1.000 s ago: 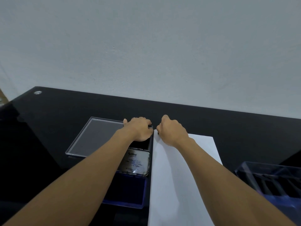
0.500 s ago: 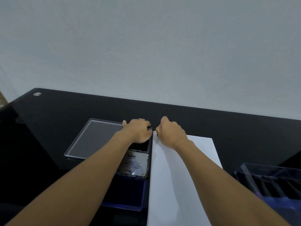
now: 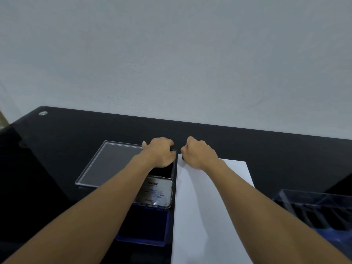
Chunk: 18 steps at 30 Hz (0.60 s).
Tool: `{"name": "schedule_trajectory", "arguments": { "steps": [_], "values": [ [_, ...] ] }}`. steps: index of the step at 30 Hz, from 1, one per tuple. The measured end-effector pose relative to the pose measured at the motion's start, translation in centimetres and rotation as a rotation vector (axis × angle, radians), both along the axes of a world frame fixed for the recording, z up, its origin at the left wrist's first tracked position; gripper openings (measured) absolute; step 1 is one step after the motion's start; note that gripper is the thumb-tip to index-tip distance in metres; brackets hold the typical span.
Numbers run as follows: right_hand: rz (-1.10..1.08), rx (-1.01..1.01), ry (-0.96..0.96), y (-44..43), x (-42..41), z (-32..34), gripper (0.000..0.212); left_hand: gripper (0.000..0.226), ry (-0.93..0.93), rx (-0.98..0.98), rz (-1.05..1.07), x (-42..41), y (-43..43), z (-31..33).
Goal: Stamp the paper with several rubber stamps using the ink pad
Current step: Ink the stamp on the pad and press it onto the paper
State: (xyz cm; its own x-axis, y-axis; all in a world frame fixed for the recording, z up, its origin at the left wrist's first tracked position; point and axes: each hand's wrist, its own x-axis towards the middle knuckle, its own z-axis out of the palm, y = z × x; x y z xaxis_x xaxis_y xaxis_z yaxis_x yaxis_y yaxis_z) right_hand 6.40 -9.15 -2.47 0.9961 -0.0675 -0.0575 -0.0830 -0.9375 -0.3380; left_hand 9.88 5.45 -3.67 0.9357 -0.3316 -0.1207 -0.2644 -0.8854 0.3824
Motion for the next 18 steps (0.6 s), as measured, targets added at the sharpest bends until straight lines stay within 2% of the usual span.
{"name": "schedule_trajectory", "arguments": {
  "steps": [5,9,18],
  "values": [
    [-0.103,0.177,-0.089,-1.2,-0.8,3.2,0.02,0.047,-0.104,-0.186,0.058,-0.5,1.2,1.6],
    [-0.114,0.35,-0.099,-2.0,-2.2,6.1,0.016,0.046,-0.128,-0.239,0.063,-1.7,2.4,3.3],
    [-0.059,0.352,-0.076,-2.4,-5.7,8.4,0.015,0.043,-0.182,-0.277,0.102,-6.1,4.7,5.4]
  ]
}}
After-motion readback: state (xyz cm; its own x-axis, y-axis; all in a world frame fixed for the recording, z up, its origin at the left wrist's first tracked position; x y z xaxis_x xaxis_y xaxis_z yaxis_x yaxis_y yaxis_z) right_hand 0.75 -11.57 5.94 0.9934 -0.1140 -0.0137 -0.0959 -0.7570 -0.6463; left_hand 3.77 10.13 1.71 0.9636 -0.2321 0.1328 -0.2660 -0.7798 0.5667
